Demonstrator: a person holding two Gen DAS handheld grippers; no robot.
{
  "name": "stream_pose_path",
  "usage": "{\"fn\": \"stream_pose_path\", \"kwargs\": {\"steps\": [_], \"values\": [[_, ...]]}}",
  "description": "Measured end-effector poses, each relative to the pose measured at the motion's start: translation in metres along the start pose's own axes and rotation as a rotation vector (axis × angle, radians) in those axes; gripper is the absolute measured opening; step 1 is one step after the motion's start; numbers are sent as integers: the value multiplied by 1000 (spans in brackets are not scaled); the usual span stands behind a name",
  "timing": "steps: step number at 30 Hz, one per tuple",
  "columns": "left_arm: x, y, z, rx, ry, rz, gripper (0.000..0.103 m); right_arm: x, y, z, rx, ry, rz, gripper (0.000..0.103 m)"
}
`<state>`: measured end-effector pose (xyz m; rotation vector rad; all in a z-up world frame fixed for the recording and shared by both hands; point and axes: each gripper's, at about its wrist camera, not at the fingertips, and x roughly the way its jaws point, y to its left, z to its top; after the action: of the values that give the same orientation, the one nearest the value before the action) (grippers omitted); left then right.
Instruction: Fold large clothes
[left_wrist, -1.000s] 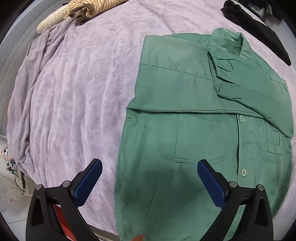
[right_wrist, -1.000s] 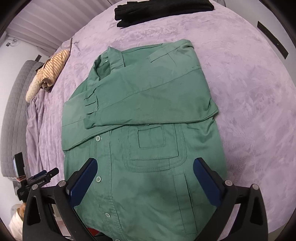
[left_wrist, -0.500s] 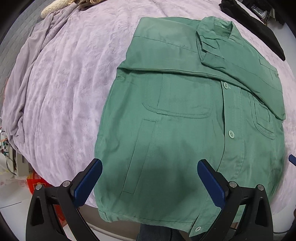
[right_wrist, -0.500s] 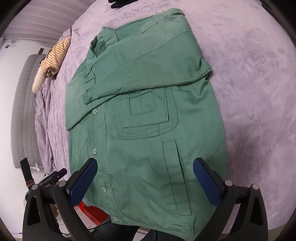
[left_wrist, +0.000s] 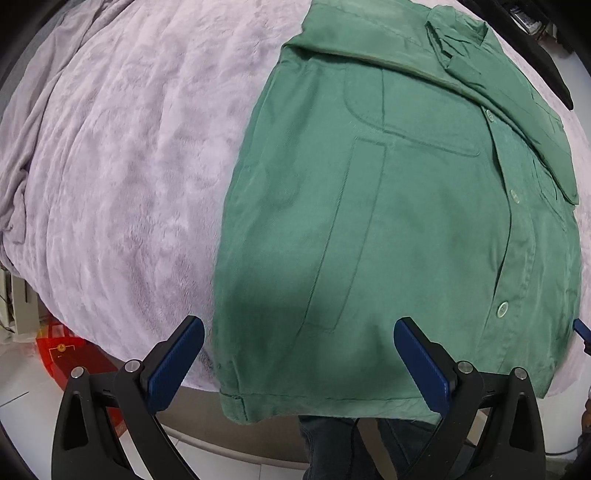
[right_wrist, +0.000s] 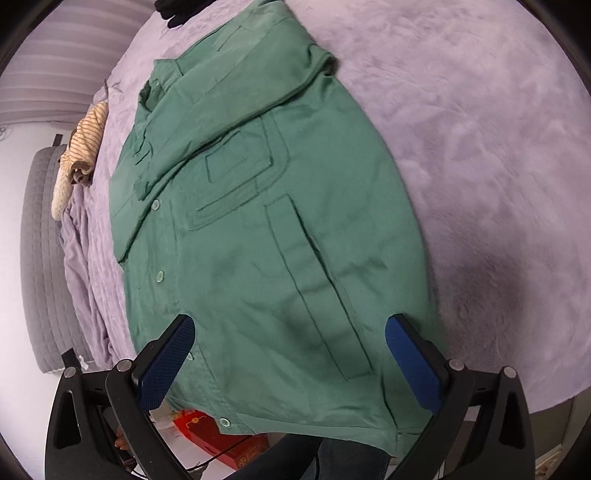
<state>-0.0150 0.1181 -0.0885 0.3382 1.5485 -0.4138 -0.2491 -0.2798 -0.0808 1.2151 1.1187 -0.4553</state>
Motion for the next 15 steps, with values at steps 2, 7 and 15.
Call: {"fn": "stream_pose_path", "kwargs": {"steps": [2, 7, 15], "values": [[8, 13, -11, -7, 12, -17, 103, -7, -16, -13, 46, -27, -2, 103], [27, 37, -33, -50, 70, -45, 103, -25, -59, -40, 170, -105, -20, 103], [47, 39, -49, -81, 115, -160, 103, -20, -112, -77, 316, -119, 47, 103]]}}
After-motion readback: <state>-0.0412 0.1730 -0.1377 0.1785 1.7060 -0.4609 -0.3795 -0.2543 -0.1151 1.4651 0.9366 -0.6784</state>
